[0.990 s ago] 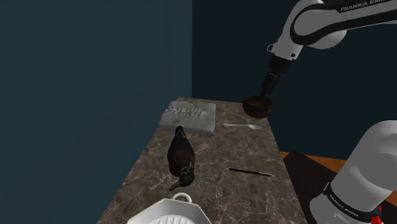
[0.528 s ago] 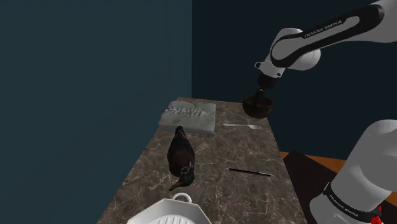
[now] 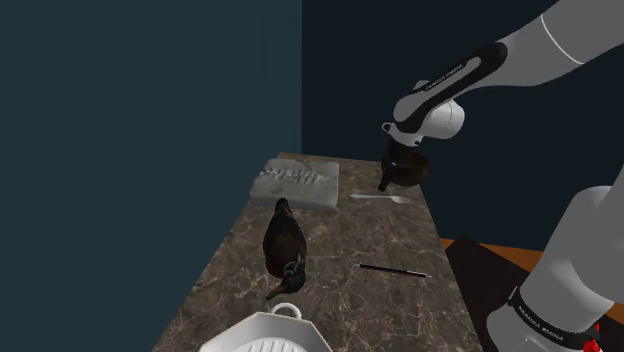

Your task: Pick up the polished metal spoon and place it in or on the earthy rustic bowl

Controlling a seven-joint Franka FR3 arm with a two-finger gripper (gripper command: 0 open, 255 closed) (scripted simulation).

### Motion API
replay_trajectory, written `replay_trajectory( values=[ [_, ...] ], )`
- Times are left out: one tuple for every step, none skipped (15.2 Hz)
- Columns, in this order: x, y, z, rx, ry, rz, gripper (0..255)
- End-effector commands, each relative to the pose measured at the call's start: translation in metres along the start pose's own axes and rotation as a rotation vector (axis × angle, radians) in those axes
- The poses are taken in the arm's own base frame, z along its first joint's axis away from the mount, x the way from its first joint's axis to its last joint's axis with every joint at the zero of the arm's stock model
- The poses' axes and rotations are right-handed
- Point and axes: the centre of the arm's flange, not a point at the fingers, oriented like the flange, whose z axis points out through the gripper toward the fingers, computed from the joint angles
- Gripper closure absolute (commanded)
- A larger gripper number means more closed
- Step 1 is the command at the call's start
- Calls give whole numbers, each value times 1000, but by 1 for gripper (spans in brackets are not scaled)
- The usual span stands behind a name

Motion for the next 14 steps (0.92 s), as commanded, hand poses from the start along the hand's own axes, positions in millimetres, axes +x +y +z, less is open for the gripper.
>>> replay_trajectory(
  values=[
    [4, 3, 13, 0, 2, -15, 0],
    [4, 3, 19, 0, 2, -15, 0],
    [4, 3, 24, 0, 2, -15, 0],
    [4, 3, 29, 0, 2, -15, 0],
    [4, 3, 35, 0, 2, -15, 0],
    [4, 3, 40, 0, 2, -15, 0],
    [4, 3, 48, 0, 2, -15, 0],
    [4, 3, 48, 0, 2, -15, 0],
    [4, 3, 48, 0, 2, -15, 0],
    [4, 3, 48, 0, 2, -15, 0],
    [4, 3, 48, 0, 2, -15, 0],
    [4, 3, 48, 0, 2, -15, 0],
    [4, 3, 48, 0, 2, -15, 0],
    [4, 3, 48, 0, 2, -15, 0]
  ],
)
